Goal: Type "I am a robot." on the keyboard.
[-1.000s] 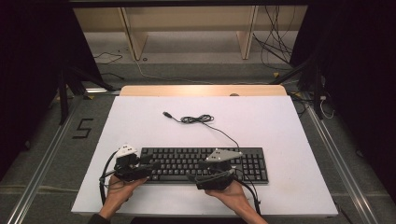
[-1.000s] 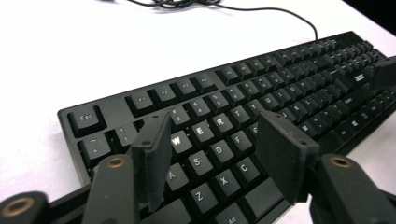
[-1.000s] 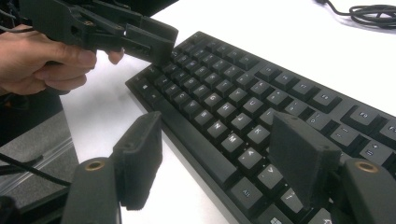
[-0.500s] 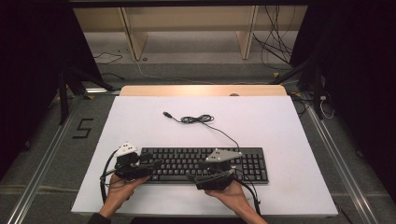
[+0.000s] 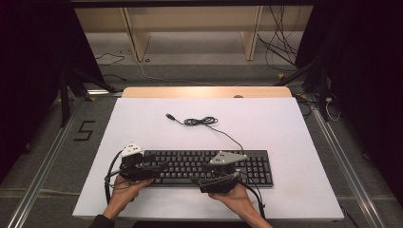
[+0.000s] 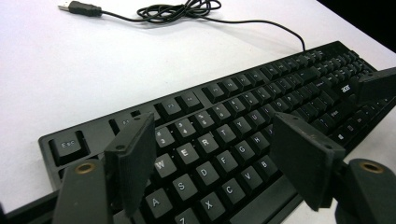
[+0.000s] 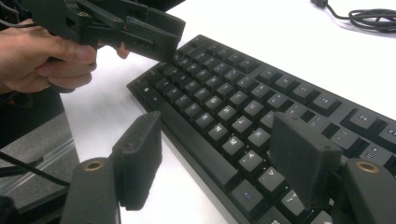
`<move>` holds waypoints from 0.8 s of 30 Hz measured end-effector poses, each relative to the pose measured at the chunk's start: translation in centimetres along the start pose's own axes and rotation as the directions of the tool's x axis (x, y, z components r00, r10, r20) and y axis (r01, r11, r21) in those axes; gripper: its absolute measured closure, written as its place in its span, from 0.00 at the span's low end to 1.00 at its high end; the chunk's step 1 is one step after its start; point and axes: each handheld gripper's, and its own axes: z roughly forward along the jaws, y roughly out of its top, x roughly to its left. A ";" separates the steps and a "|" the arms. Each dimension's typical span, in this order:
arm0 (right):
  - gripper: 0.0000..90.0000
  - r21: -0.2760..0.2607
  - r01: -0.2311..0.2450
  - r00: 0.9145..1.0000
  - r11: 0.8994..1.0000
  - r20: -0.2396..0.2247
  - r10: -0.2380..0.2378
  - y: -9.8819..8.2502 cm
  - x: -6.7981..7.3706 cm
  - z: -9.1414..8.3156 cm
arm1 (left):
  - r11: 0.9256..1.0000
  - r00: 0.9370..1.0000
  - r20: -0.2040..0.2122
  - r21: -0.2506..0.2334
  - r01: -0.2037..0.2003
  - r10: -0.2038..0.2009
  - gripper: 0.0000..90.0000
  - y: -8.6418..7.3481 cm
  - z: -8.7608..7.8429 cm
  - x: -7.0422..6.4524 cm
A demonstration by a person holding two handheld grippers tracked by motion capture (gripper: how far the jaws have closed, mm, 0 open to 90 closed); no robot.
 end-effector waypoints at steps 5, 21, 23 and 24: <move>0.39 -0.002 0.000 1.000 1.000 -0.003 0.000 0.0 0.0 -0.1 | 1.000 1.000 0.000 -0.002 -0.004 0.004 0.34 0.3 0.2 -0.1; 0.47 -0.001 0.010 1.000 1.000 -0.003 -0.010 0.0 0.2 0.0 | 1.000 1.000 0.003 -0.011 0.002 -0.002 0.34 0.8 0.5 -0.1; 0.54 0.001 0.016 1.000 1.000 -0.003 -0.016 0.0 0.2 0.1 | 1.000 1.000 0.006 -0.013 0.003 -0.003 0.34 0.8 0.5 -0.2; 0.59 0.004 0.021 1.000 1.000 -0.001 -0.021 0.0 0.3 0.1 | 1.000 1.000 0.008 -0.014 0.003 -0.003 0.34 0.8 0.5 -0.2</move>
